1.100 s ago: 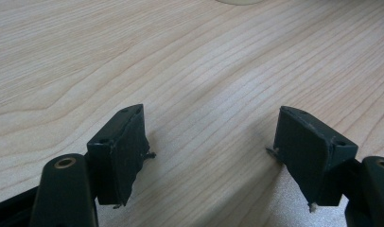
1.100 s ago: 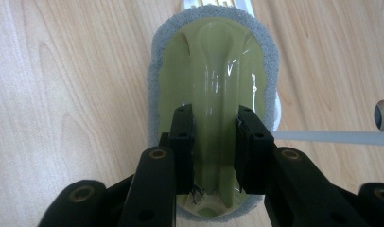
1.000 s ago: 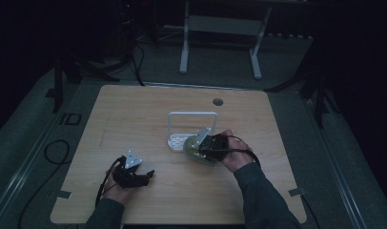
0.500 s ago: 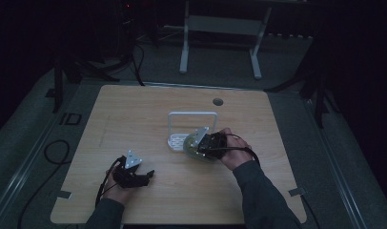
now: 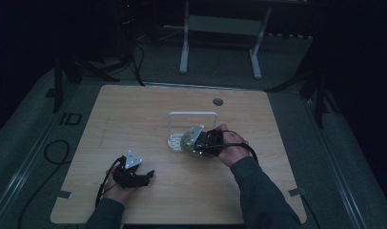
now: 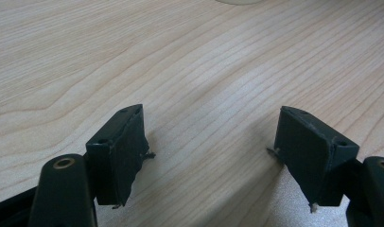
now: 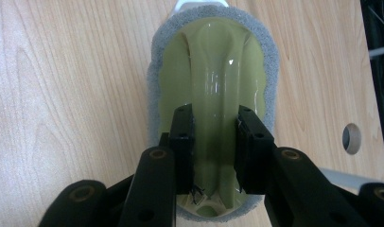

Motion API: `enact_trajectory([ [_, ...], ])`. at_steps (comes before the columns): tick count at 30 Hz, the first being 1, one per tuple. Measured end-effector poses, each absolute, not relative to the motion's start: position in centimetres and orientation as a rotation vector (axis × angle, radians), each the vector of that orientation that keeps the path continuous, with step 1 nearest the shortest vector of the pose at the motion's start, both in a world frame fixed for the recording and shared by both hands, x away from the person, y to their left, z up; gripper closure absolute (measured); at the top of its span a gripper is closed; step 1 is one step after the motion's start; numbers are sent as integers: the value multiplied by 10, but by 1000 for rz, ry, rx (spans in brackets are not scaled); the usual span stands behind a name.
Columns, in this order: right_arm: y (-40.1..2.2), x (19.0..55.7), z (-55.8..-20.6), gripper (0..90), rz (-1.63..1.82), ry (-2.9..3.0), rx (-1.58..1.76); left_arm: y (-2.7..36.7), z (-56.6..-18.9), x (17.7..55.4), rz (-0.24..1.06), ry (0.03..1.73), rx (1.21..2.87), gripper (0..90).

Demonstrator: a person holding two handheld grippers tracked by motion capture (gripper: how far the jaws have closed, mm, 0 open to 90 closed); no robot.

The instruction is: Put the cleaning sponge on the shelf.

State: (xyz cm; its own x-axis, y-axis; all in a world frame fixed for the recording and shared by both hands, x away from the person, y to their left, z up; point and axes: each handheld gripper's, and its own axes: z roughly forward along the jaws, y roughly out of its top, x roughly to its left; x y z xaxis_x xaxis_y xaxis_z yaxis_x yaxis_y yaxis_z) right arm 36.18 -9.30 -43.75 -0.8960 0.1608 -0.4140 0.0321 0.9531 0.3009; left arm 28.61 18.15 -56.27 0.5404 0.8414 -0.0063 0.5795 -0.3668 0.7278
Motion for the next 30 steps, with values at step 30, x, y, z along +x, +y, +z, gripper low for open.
enact_trajectory([
  [30, -79, 379, -433, 717, 431, 2668, -9, 181, -563, 286, 484, 1141, 2088, 251],
])
